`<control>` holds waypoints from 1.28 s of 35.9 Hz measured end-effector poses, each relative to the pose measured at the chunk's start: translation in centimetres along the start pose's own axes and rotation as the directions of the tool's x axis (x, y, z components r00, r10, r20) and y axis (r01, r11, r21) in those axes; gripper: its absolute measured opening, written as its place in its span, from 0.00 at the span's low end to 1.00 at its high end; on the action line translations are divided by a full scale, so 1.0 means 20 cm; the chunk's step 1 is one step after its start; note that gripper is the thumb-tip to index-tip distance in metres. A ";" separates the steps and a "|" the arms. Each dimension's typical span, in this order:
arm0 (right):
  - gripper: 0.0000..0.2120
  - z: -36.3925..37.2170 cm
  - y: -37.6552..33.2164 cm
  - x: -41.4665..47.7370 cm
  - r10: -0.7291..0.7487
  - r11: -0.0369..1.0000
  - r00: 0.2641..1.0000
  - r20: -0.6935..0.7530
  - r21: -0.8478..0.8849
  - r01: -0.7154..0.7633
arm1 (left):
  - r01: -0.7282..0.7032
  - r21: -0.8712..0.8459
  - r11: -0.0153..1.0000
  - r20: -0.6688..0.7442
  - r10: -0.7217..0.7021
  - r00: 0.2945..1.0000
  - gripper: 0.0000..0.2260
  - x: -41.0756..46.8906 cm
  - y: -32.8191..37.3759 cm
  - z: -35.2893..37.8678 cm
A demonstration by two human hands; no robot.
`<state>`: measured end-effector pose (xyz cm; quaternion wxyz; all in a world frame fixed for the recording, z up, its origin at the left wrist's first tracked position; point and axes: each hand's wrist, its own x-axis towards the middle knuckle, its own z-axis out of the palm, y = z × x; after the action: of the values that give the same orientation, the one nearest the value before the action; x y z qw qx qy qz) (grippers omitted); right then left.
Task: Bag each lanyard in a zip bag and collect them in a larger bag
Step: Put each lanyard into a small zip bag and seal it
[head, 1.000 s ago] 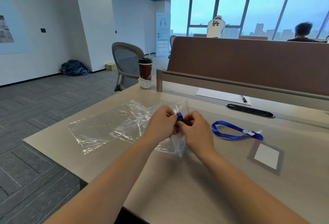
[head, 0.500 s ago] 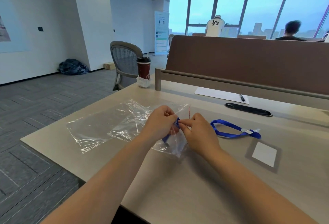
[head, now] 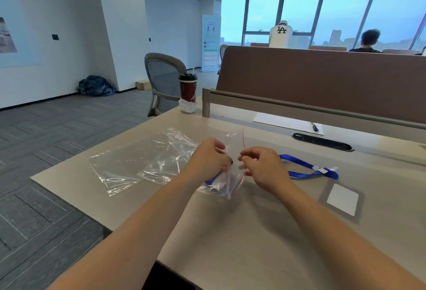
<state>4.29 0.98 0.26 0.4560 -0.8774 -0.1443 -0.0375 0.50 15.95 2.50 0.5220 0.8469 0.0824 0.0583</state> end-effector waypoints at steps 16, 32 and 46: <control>0.10 -0.24 -0.24 0.04 0.060 0.972 0.998 -0.003 -0.227 -0.059 | -0.162 0.403 0.901 0.014 0.171 0.985 0.08 0.03 0.23 -0.11; 0.02 -0.31 -0.21 -0.05 -0.384 0.667 0.919 0.085 -0.662 0.340 | -0.317 0.530 0.786 0.239 0.221 0.946 0.21 -0.09 0.31 -0.10; 0.02 -0.38 -0.23 -0.05 -0.252 0.766 0.959 0.129 -0.579 0.279 | -0.153 0.338 0.928 0.064 0.139 0.988 0.05 -0.16 0.09 -0.24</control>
<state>2.56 -2.78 8.15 0.1468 -0.9467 -0.2578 -0.1253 -3.44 18.58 6.26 0.3626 0.9295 0.0177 0.0652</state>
